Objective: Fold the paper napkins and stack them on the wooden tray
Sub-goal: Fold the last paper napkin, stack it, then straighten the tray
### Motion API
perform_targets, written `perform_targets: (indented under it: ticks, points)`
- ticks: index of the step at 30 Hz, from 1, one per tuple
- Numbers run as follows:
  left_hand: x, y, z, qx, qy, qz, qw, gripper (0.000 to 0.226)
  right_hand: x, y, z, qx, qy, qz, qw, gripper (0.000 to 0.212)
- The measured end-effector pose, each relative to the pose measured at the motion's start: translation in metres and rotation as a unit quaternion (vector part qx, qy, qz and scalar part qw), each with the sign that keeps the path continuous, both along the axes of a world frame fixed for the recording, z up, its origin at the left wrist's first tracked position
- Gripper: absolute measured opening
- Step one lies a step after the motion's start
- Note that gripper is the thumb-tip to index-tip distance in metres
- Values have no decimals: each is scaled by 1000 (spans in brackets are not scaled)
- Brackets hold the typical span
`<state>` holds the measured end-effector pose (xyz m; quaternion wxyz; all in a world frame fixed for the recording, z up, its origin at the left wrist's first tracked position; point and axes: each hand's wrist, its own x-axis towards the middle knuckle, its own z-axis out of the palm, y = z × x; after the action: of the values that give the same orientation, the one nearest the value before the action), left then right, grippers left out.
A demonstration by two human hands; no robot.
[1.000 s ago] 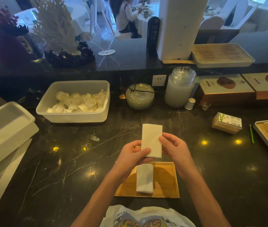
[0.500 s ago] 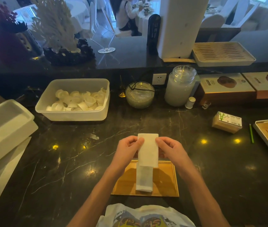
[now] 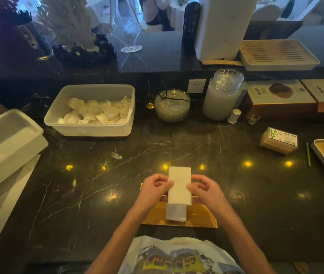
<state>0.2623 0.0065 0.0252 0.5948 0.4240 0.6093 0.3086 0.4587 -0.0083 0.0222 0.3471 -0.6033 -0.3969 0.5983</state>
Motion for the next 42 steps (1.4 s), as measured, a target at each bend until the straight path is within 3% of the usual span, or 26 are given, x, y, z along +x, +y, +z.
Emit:
perform_targets:
  ticks: [7,20,25,31,39,42]
  points:
    - [8,-37,-56,-83,66,49,993,9,-8,-27,-61,-83,-76,5,994,35]
    - [15,-36,-79,-73,110,63,989,13,-17,-27,-76,-54,-168,-5,984,35]
    - [23,-49,-71,-105,44,13,993,47,-29,-34,-76,-116,-65,-20,991,45]
    - [32,-52,-59,-79,6,-52,996,47,-42,-36,-82,-177,77,-24,981,60]
    - [28,-45,-58,-94,9,-86,992,47,-40,-32,-84,-195,86,-19,977,61]
    - [19,-46,-57,-66,23,-95,993,55,-26,-37,-80,-150,55,5,987,62]
